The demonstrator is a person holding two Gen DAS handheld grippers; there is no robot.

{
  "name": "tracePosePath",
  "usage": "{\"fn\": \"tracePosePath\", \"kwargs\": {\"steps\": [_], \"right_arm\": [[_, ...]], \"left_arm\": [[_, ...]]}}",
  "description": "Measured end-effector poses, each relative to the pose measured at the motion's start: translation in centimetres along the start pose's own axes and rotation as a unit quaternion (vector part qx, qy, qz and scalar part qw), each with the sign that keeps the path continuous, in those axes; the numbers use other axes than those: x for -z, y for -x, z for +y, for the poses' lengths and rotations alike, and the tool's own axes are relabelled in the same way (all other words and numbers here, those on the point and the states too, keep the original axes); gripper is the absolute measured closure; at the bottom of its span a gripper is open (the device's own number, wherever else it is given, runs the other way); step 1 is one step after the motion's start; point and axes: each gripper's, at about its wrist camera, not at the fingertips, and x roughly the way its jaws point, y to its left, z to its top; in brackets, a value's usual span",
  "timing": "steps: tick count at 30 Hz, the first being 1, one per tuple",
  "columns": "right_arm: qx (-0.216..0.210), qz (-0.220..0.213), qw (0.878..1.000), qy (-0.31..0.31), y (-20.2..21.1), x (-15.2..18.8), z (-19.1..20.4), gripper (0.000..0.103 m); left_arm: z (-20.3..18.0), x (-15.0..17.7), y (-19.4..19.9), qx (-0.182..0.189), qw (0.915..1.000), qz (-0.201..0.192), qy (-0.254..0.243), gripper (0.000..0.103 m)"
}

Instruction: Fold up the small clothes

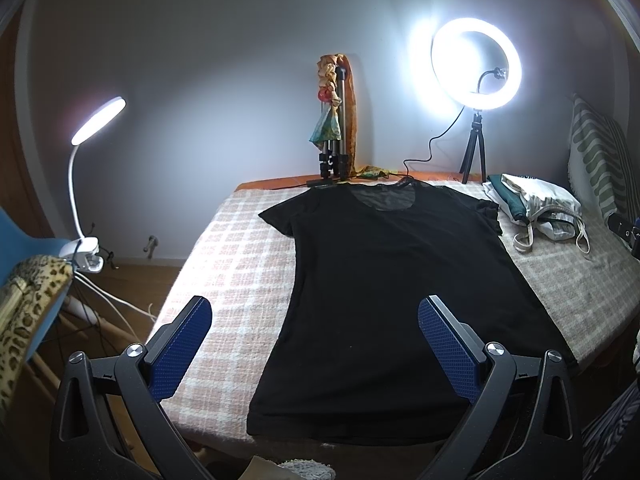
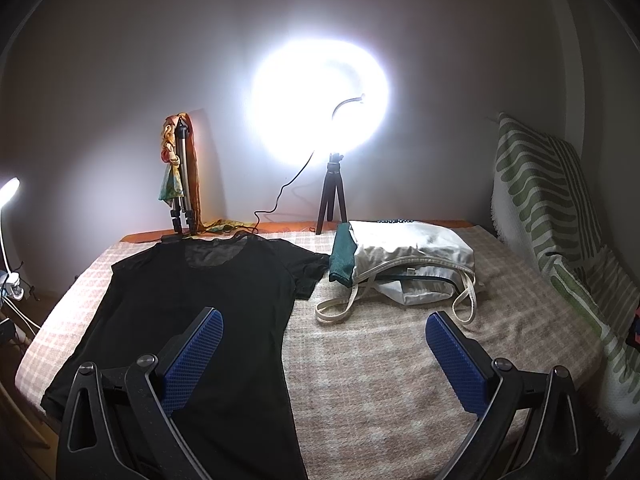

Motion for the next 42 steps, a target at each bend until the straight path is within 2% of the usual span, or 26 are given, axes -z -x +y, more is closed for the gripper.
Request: {"fn": "tracePosePath", "kwargs": {"steps": [27,42], "right_arm": [[-0.002,0.002,1.000,-0.001,-0.1,0.0,0.0,0.000],[-0.009,0.009,1.000,0.007,-0.7,-0.2,1.9,0.000]], "left_arm": [[0.2,0.5,-0.1,0.000,1.0000,0.002,0.001,0.001],[1.1,0.9,-1.3,-0.001,0.9995,0.027,0.013,0.001]]}}
